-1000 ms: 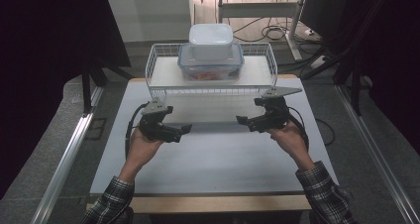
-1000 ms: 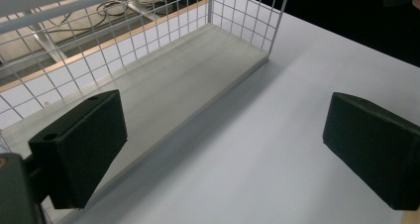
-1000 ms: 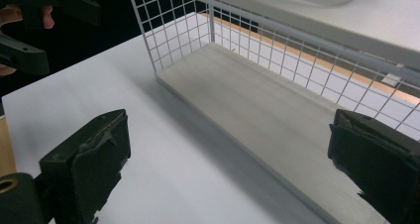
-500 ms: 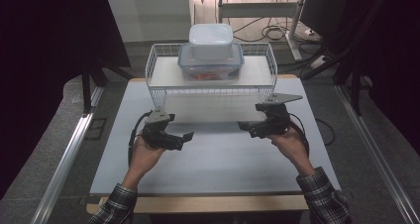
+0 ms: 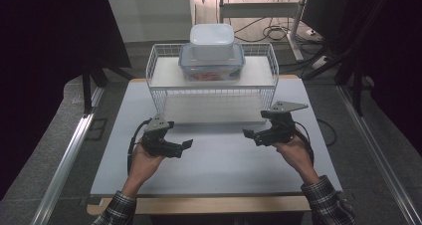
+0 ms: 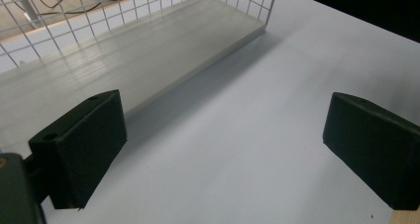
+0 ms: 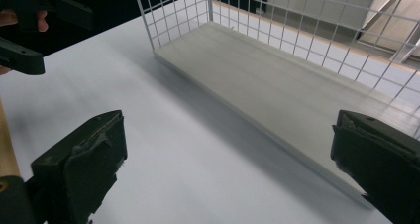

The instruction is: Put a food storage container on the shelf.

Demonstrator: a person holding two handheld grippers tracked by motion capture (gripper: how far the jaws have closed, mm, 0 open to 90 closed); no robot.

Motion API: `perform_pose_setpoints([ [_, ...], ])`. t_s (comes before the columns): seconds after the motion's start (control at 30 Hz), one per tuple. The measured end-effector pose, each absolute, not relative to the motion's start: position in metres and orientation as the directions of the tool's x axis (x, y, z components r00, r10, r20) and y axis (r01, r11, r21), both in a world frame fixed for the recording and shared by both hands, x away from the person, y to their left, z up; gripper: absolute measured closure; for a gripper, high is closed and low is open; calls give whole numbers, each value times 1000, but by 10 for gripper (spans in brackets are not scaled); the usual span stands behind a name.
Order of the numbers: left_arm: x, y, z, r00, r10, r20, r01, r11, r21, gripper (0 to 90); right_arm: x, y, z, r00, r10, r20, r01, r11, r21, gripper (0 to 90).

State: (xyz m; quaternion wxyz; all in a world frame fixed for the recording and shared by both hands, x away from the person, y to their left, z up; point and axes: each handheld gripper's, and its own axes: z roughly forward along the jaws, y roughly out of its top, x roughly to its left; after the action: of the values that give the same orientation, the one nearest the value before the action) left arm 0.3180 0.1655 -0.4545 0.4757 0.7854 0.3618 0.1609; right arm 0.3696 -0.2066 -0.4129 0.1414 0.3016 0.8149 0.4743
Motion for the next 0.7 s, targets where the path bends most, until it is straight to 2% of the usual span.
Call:
perform_pose_setpoints([
  [0.7, 295, 174, -480, 667, 740, -91, 454, -307, 836, 26, 350, -227, -438, -756, 653, 46, 386, 388, 837, 2],
])
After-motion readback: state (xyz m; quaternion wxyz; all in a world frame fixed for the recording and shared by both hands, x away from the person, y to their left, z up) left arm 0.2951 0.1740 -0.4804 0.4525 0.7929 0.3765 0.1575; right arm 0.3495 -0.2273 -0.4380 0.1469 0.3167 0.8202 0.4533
